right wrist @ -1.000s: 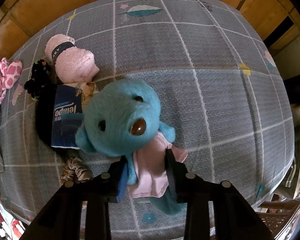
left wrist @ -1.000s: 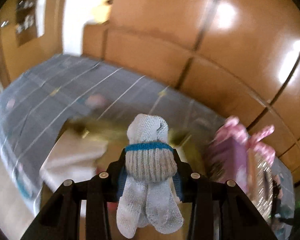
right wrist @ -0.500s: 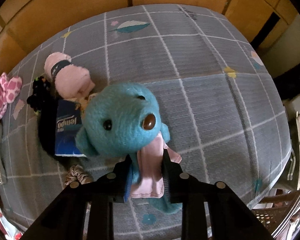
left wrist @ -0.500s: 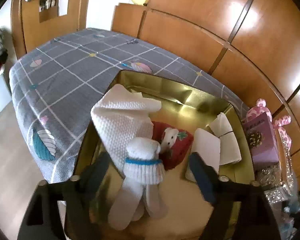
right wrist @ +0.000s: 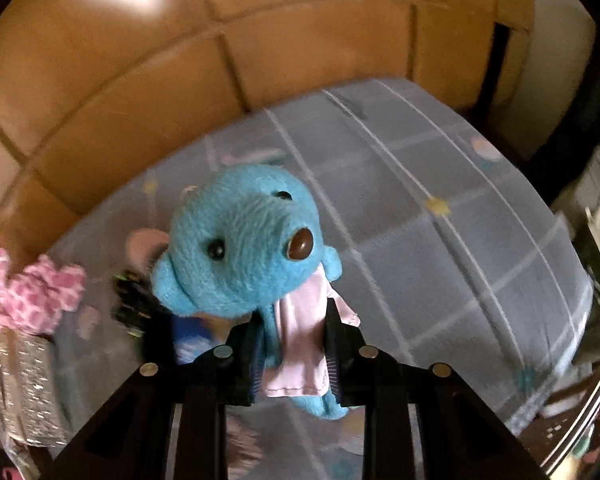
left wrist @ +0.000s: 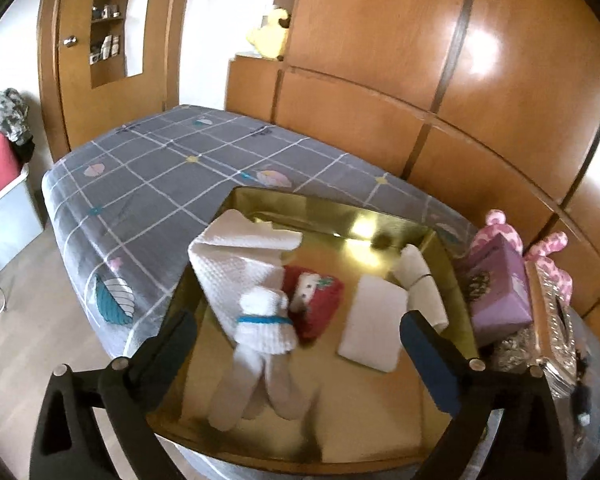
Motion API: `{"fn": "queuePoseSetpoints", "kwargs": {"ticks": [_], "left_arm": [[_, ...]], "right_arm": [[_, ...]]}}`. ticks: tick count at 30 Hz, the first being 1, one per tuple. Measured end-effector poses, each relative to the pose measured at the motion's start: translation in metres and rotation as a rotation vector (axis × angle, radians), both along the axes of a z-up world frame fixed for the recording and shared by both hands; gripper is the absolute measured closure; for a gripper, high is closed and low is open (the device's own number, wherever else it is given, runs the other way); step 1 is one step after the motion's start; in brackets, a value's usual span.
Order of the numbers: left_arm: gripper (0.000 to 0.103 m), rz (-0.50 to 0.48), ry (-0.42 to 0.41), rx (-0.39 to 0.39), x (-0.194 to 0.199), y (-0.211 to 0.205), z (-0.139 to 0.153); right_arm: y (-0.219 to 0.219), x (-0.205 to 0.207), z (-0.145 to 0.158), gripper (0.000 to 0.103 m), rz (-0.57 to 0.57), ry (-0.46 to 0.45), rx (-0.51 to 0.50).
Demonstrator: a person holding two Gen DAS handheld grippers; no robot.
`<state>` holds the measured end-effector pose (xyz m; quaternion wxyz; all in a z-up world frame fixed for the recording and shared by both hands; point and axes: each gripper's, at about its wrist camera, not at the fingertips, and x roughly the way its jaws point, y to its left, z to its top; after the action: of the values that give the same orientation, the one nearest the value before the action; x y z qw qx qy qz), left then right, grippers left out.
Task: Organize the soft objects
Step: 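Carry the blue teddy bear with the right gripper into the gold tray and release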
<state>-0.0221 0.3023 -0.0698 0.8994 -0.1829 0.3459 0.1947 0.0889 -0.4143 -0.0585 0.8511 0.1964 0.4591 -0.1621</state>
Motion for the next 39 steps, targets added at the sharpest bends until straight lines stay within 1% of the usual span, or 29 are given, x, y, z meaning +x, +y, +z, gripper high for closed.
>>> {"fn": "queuePoseSetpoints", "kwargs": {"ticks": [3,6,11,16,21,26,29,31,33,35,36,39], "left_arm": [[0.001,-0.027,-0.009,0.020,-0.002,-0.011,0.003],[0.001,-0.053,-0.010,0.041,-0.003,-0.021,0.006],[0.000,-0.087,0.008,0.042,-0.004,-0.031,0.004],[0.000,-0.098,0.007,0.042,-0.008,-0.033,0.005],[0.000,-0.103,0.003,0.053,-0.013,-0.033,0.008],[0.000,-0.101,0.010,0.050,-0.016,-0.031,0.007],[0.000,-0.098,0.011,0.054,-0.018,-0.029,0.007],[0.000,-0.089,0.008,0.054,-0.019,-0.027,0.008],[0.000,-0.078,-0.001,0.053,-0.022,-0.023,0.010],[0.000,-0.062,-0.014,0.063,-0.026,-0.019,0.013],[0.000,-0.052,-0.021,0.069,-0.028,-0.017,0.015],[0.000,-0.028,-0.037,0.068,-0.032,-0.008,0.020]], "right_arm": [[0.032,0.026,0.017,0.079,0.072,-0.037,0.004],[0.063,0.050,0.028,0.079,0.133,-0.061,0.019],[0.129,0.096,0.042,0.079,0.247,-0.093,0.057],[0.205,0.138,0.064,0.079,0.371,-0.135,0.069],[0.295,0.160,0.093,0.079,0.534,-0.190,0.055],[0.384,0.162,0.108,0.079,0.709,-0.227,0.086],[0.440,0.148,0.110,0.078,0.834,-0.230,0.103],[0.480,0.134,0.105,0.078,0.930,-0.223,0.103],[0.516,0.117,0.096,0.078,1.028,-0.210,0.104],[0.553,0.099,0.080,0.078,1.134,-0.185,0.095],[0.573,0.089,0.070,0.078,1.182,-0.169,0.077],[0.610,0.070,0.039,0.078,1.262,-0.127,-0.007]]}}
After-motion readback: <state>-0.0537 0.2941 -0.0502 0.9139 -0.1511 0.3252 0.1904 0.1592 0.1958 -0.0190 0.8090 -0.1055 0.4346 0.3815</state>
